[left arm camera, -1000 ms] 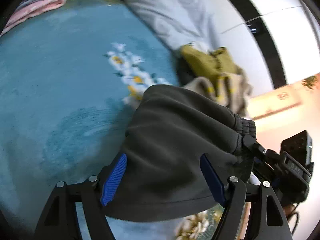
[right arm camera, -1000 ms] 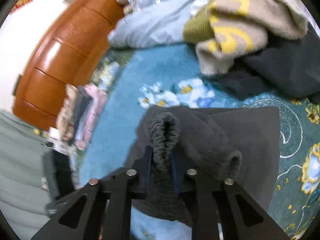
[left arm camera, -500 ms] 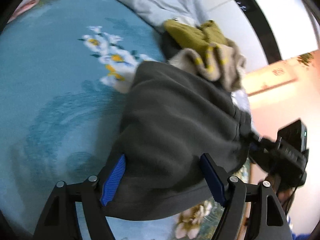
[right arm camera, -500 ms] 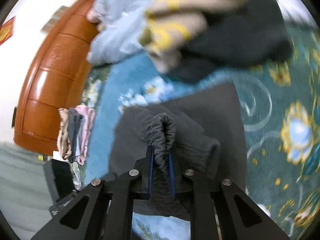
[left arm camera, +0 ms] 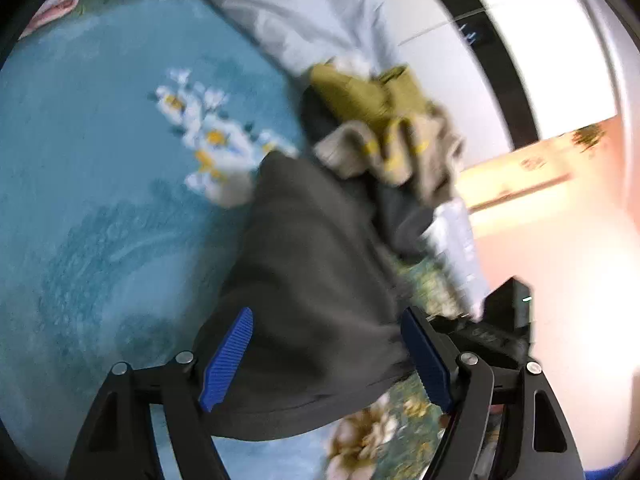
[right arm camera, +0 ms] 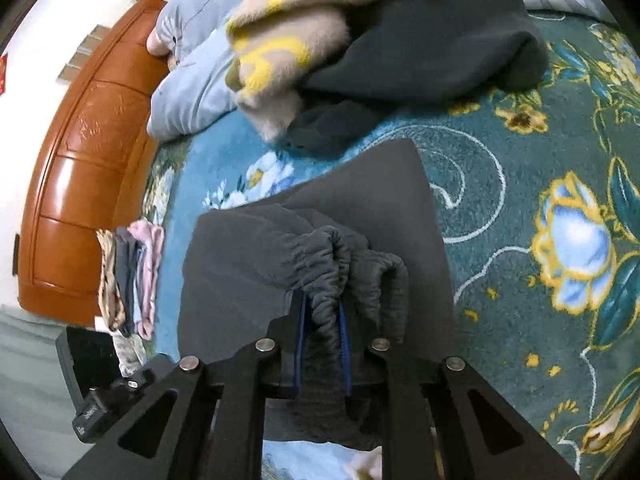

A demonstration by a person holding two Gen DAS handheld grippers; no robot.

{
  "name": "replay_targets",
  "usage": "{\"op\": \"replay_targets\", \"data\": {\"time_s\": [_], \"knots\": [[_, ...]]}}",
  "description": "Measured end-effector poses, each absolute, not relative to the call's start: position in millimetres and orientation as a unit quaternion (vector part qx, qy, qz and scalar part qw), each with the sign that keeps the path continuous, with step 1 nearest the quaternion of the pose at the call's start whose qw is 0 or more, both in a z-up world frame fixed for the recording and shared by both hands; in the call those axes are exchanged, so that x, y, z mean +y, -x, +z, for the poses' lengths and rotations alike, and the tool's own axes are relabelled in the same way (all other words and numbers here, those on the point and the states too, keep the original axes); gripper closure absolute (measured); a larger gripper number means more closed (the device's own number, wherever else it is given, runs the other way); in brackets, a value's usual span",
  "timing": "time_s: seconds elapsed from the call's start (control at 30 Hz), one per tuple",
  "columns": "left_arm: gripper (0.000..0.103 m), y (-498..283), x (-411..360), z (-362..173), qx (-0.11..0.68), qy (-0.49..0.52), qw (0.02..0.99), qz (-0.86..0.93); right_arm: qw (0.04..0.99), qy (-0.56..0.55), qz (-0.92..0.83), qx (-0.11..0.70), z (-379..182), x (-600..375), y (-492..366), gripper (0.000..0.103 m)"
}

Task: Fold clothes
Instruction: 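Grasp the folded grey sweatpants bundle with both grippers from opposite sides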

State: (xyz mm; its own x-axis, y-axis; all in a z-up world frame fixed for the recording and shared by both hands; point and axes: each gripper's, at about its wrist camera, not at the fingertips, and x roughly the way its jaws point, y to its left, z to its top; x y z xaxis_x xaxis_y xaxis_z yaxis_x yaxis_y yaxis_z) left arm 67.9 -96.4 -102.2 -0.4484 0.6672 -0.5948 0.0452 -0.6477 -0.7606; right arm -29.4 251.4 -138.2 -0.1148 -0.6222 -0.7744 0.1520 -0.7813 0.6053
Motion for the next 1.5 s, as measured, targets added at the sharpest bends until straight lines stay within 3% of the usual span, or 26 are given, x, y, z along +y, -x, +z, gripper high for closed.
{"op": "replay_targets", "data": {"time_s": [0.23, 0.37, 0.5, 0.67, 0.83, 1.03, 1.07, 1.1, 1.17, 1.37, 1.5], "knots": [[0.023, -63.1, -62.3, -112.8, -0.276, 0.55, 0.198, 0.762, 0.259, -0.599, -0.746, -0.131, -108.7, 247.7, 26.6, 0.08], [0.022, -65.6, -65.8, -109.8, -0.291, 0.541, 0.209, 0.761, 0.234, -0.552, -0.796, -0.08, -75.0, 248.2, 18.7, 0.08], [0.022, -66.4, -65.9, -103.7, -0.298, 0.528, 0.218, 0.765, 0.289, -0.532, -0.793, -0.066, -56.3, 230.3, 5.8, 0.079], [0.021, -67.7, -82.5, -99.6, -0.352, 0.493, 0.226, 0.763, 0.316, -0.578, -0.751, -0.051, -90.2, 209.8, -2.3, 0.078], [0.021, -60.9, -64.1, -111.5, -0.307, 0.541, 0.212, 0.754, 0.29, -0.619, -0.722, -0.111, -135.3, 225.8, 6.0, 0.079], [0.021, -66.3, -93.2, -107.9, -0.386, 0.495, 0.21, 0.749, 0.306, -0.607, -0.726, -0.1, -123.4, 224.0, 5.6, 0.077], [0.021, -67.1, -99.4, -107.7, -0.399, 0.486, 0.204, 0.75, 0.315, -0.6, -0.728, -0.105, -118.5, 226.1, 6.2, 0.071], [0.021, -67.4, -105.1, -109.1, -0.407, 0.481, 0.192, 0.752, 0.323, -0.593, -0.729, -0.111, -113.7, 228.4, 7.0, 0.053], [0.021, -66.0, -110.9, -116.3, -0.411, 0.489, 0.164, 0.752, 0.307, -0.579, -0.747, -0.112, -109.4, 240.2, 10.3, 0.033], [0.021, -51.4, -94.1, -141.0, -0.375, 0.55, 0.146, 0.732, 0.285, -0.629, -0.707, -0.153, -152.2, 258.3, 16.8, 0.032], [0.019, -48.0, -84.4, -147.1, -0.355, 0.565, 0.147, 0.73, 0.278, -0.622, -0.696, -0.226, -167.1, 263.3, 18.5, 0.018]]}}
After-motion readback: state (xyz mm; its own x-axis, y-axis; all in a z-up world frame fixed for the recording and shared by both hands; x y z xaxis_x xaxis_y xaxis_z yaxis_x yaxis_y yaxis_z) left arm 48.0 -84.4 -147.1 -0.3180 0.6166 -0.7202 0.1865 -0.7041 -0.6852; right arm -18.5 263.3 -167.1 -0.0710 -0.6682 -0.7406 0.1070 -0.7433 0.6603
